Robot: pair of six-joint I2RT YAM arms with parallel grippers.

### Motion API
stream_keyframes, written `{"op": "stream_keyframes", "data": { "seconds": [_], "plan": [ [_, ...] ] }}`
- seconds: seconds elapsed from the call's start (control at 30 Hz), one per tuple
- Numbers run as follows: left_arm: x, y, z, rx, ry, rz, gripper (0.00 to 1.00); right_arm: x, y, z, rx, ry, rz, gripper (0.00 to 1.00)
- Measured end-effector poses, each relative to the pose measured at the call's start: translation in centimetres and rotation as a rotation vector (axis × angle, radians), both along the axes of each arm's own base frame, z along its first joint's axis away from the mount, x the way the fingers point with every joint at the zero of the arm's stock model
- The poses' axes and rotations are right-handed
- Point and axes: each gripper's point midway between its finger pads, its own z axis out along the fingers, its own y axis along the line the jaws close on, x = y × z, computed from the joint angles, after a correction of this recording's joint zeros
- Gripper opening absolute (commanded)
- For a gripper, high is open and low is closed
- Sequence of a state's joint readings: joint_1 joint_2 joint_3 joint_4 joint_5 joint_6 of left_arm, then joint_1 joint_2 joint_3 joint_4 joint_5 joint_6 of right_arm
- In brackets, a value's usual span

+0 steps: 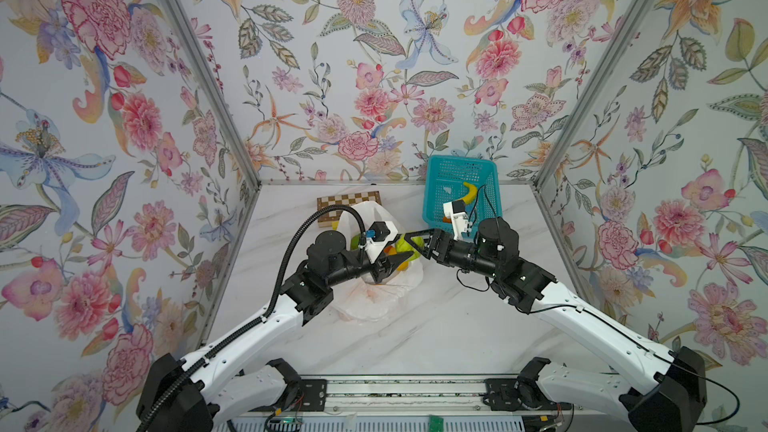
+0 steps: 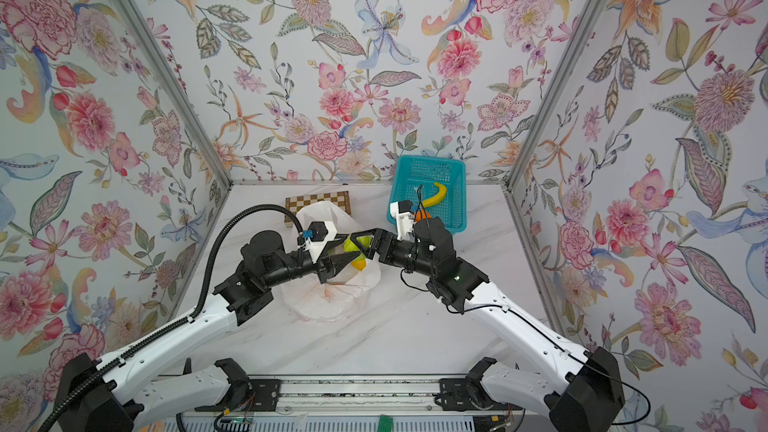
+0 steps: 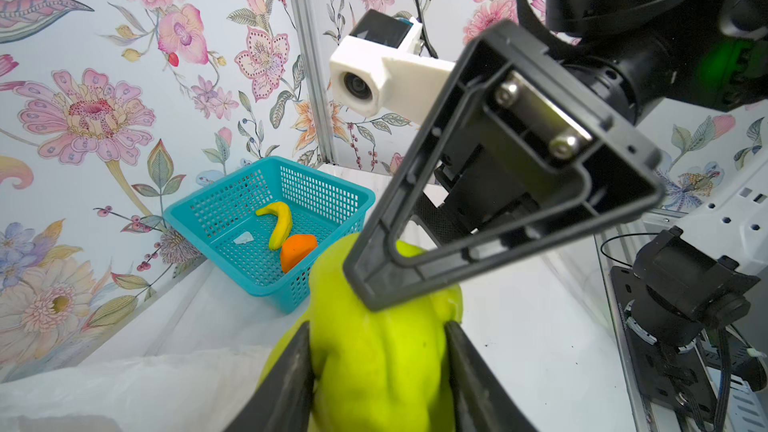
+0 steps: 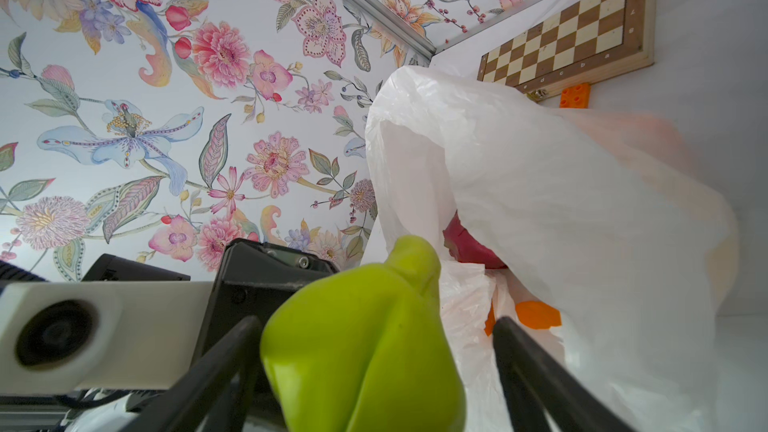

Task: Untie the knot of the plastic bag and take out the fruit
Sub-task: 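Lift the green fruit out with the left gripper while the right gripper approaches, then grasp the green fruit with the right gripper while the left gripper opens, then carry the green fruit to the teal basket with the right gripper and release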

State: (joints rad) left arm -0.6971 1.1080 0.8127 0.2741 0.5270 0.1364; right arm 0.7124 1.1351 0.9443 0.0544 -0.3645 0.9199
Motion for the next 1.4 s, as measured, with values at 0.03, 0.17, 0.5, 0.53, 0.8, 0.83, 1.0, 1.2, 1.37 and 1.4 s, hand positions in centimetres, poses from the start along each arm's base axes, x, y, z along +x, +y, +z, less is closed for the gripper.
{"op": "stream_keyframes", "data": {
  "seconds": [0.03,0.17,0.5,0.53,0.8,0.83,1.0,1.2,1.37,1.4],
  "plan": [
    [0.1,-0.1,0.0,0.002,-0.003,0.002,0.32,0.0,0.0,0.1,0.003,-0.002,0.002,0.79],
    [0.2,-0.3,-0.1,0.009,-0.005,0.0,0.35,-0.1,0.2,0.1,0.008,-0.004,0.014,0.67],
    [0.5,-0.3,0.0,0.019,-0.027,0.021,0.7,0.3,0.0,0.1,0.004,-0.013,0.0,0.51],
    [0.6,-0.3,0.0,0.022,-0.028,0.029,0.74,0.5,-0.1,0.1,0.003,-0.015,-0.007,0.51],
    [0.6,0.9,1.1,0.008,-0.037,0.092,0.85,4.2,-3.0,2.6,-0.039,-0.115,-0.155,0.51],
    [0.5,1.1,1.4,-0.001,-0.038,0.095,0.87,5.0,-3.7,2.9,-0.046,-0.13,-0.188,0.51],
    [0.0,1.6,2.4,-0.033,-0.027,0.1,0.96,9.7,-8.0,2.5,-0.116,-0.162,-0.347,0.51],
    [-0.3,1.9,1.6,-0.033,0.011,0.108,0.99,14.8,-12.4,0.2,-0.259,-0.148,-0.459,0.52],
    [-0.6,2.2,0.8,-0.022,0.039,0.109,0.99,18.4,-15.5,-3.0,-0.407,-0.118,-0.497,0.52],
    [-0.7,2.3,0.7,-0.019,0.044,0.11,0.99,19.1,-16.1,-3.9,-0.438,-0.107,-0.501,0.52]
  ]
}}
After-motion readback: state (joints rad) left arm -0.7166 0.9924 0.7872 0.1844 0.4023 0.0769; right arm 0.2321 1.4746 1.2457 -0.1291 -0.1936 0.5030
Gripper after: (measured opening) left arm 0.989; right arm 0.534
